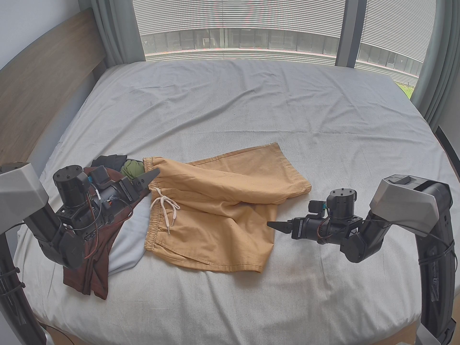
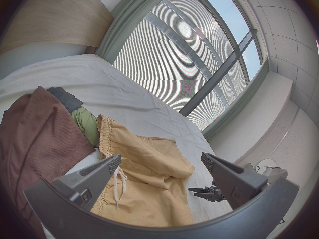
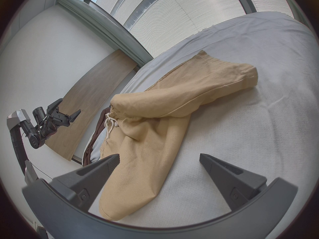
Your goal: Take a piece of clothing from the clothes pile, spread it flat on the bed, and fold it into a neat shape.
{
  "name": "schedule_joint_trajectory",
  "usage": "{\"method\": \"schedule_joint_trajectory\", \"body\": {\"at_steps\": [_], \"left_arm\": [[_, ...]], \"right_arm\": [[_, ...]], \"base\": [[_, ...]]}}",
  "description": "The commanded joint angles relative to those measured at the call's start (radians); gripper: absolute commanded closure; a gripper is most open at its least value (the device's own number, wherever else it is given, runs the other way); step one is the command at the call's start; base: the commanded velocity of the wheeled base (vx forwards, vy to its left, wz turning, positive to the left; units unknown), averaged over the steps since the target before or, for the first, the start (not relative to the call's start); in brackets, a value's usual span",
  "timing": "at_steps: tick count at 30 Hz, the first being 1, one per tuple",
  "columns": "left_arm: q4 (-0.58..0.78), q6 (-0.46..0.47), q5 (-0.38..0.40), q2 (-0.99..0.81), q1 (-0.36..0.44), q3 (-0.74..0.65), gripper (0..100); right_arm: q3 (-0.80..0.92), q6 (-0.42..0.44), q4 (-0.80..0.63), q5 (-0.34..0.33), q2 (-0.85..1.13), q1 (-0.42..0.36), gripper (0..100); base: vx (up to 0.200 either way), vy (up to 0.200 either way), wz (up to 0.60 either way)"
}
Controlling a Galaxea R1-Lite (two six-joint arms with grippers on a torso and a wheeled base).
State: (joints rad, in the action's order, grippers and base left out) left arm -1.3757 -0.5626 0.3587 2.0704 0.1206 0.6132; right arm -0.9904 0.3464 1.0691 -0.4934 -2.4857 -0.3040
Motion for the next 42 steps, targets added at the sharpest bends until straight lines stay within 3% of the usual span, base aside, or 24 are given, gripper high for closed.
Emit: {"method": "schedule_joint_trajectory", "body": {"at_steps": [1,9,12,13,22,35,42], "left_arm": [[-0.006,-0.002,-0.001,0.005,0.027,-0.013,0],[-0.022,-0.002,0.000,0.010,0.033,-0.024,0],[-0.022,-0.002,0.000,0.008,0.034,-0.024,0],[-0.022,-0.002,0.000,0.010,0.034,-0.024,0],[-0.036,-0.002,0.000,0.034,0.024,-0.021,0],[-0.057,-0.003,0.000,0.054,0.024,-0.020,0],[-0.057,-0.003,0.002,0.053,0.024,-0.021,0]], "right_arm": [[-0.033,0.000,-0.009,0.003,-0.042,-0.023,0],[-0.100,0.002,-0.043,0.006,-0.084,-0.027,0],[-0.120,0.002,-0.041,0.036,-0.096,-0.037,0],[-0.129,0.002,-0.043,0.050,-0.101,-0.046,100],[-0.125,0.010,-0.032,0.064,-0.101,-0.066,100],[0.185,0.003,0.086,0.085,0.056,-0.061,100],[0.271,0.000,0.143,0.085,0.082,-0.063,100]], "base": [[0.000,0.000,0.00],[0.000,0.000,0.00],[0.000,0.000,0.00],[0.000,0.000,0.00],[0.000,0.000,0.00],[0.000,0.000,0.00],[0.000,0.000,0.00]]}}
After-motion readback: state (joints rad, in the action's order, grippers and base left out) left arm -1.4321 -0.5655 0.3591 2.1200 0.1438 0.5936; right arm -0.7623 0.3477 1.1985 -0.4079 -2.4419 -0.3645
